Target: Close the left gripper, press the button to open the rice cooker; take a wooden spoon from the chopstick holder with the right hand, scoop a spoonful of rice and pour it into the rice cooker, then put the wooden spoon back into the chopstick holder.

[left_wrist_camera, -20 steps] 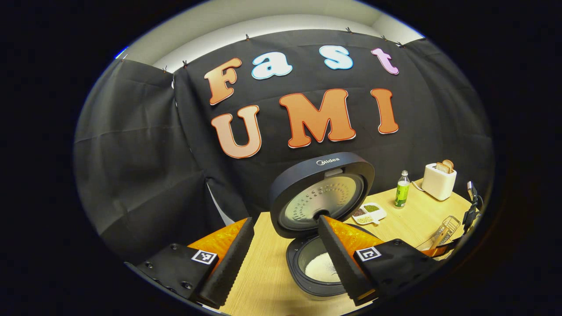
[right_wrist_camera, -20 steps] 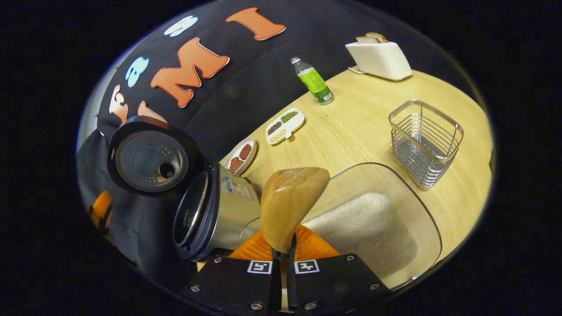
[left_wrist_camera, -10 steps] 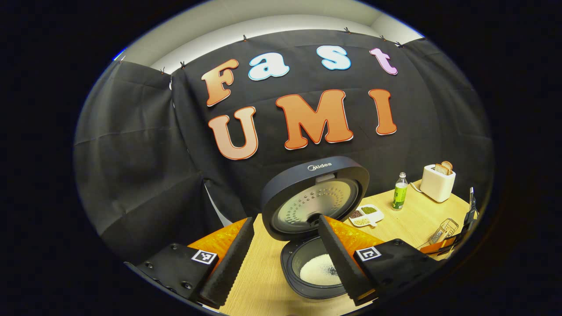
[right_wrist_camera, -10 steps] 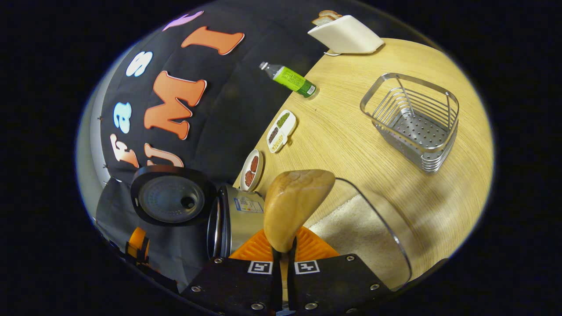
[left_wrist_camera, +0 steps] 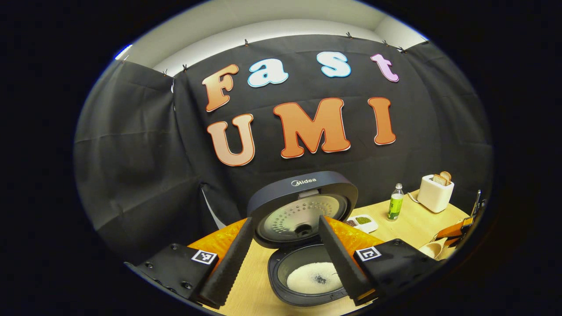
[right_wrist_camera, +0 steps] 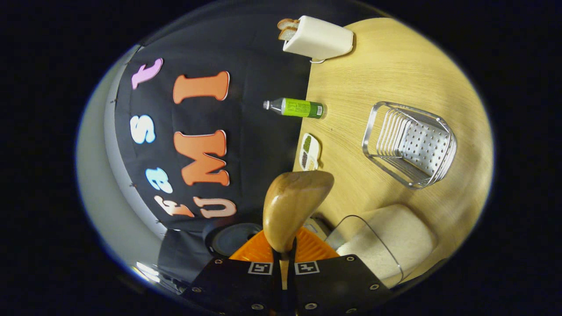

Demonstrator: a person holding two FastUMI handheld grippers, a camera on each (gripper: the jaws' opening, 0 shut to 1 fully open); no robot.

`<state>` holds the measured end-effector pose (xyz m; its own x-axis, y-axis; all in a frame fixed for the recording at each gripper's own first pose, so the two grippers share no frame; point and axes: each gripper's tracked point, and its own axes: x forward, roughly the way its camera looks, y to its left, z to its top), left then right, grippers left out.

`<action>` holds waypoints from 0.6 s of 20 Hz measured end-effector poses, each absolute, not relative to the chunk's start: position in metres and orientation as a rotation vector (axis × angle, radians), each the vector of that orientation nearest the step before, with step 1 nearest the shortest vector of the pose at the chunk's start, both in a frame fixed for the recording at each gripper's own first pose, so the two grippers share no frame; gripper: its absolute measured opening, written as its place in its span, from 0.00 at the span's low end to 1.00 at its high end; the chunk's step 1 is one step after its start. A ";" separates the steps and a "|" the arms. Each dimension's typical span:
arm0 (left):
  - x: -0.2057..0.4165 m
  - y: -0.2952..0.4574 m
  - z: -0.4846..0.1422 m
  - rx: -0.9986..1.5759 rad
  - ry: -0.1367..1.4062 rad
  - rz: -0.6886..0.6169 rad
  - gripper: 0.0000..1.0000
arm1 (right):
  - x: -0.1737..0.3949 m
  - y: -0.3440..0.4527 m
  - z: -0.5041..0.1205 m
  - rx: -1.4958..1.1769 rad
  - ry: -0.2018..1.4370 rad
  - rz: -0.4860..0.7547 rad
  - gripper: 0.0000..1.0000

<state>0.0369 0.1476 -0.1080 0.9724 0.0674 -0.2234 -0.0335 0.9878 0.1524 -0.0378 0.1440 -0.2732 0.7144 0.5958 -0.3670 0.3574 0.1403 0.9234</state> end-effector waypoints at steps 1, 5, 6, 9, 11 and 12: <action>0.036 0.146 -0.106 0.143 0.225 0.055 0.99 | -0.033 0.144 -0.264 1.522 0.814 0.213 0.04; 0.033 0.148 -0.101 0.120 0.201 0.069 0.91 | -0.017 0.161 -0.236 1.653 0.794 0.253 0.04; 0.033 0.151 -0.099 0.113 0.194 0.074 1.00 | -0.013 0.169 -0.232 1.651 0.805 0.261 0.04; 0.029 0.162 -0.094 0.083 0.167 0.106 1.00 | 0.000 0.199 -0.217 1.626 0.839 0.298 0.04; 0.023 0.170 -0.091 0.063 0.149 0.129 0.96 | 0.009 0.221 -0.206 1.620 0.862 0.329 0.04; 0.021 0.176 -0.091 0.062 0.145 0.145 0.94 | 0.013 0.232 -0.203 1.608 0.876 0.340 0.04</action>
<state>0.0208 0.1761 -0.0906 0.9791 0.1485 -0.1390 -0.1396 0.9876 0.0716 0.0127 0.2318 -0.2026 0.6722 0.6978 -0.2474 0.3478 -0.0026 0.9376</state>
